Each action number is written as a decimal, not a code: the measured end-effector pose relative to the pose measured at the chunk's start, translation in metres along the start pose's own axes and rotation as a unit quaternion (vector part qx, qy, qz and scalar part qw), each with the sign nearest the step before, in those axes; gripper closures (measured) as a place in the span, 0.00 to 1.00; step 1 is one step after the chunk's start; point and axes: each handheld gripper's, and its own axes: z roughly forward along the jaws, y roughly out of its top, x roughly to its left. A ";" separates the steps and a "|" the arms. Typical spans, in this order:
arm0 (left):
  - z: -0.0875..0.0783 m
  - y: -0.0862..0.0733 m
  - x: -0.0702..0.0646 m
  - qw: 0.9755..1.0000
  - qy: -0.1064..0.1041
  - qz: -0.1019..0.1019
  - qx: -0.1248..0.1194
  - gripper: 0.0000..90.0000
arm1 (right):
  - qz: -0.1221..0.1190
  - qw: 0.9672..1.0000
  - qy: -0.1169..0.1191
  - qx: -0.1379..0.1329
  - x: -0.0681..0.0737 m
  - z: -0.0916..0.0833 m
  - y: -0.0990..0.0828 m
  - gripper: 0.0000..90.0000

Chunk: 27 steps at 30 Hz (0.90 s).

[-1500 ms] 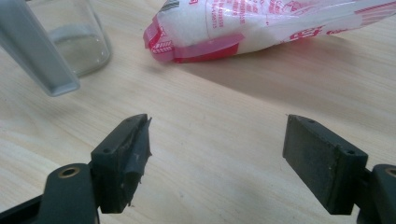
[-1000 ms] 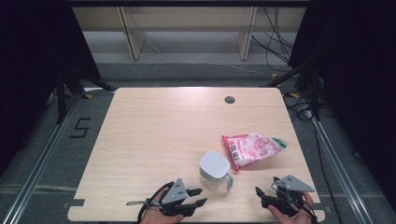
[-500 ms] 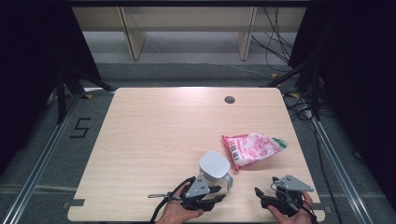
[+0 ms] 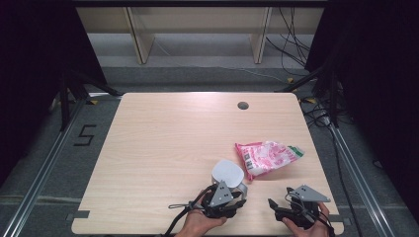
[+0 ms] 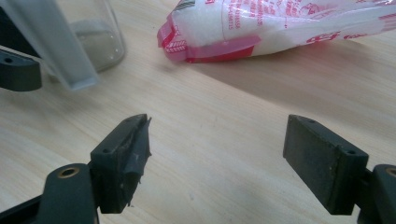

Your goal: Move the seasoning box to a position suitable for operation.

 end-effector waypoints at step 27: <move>-0.027 -0.010 0.011 0.997 0.069 -0.004 -0.034 0.97 | 0.003 1.000 0.006 -0.004 0.001 0.001 -0.001 0.26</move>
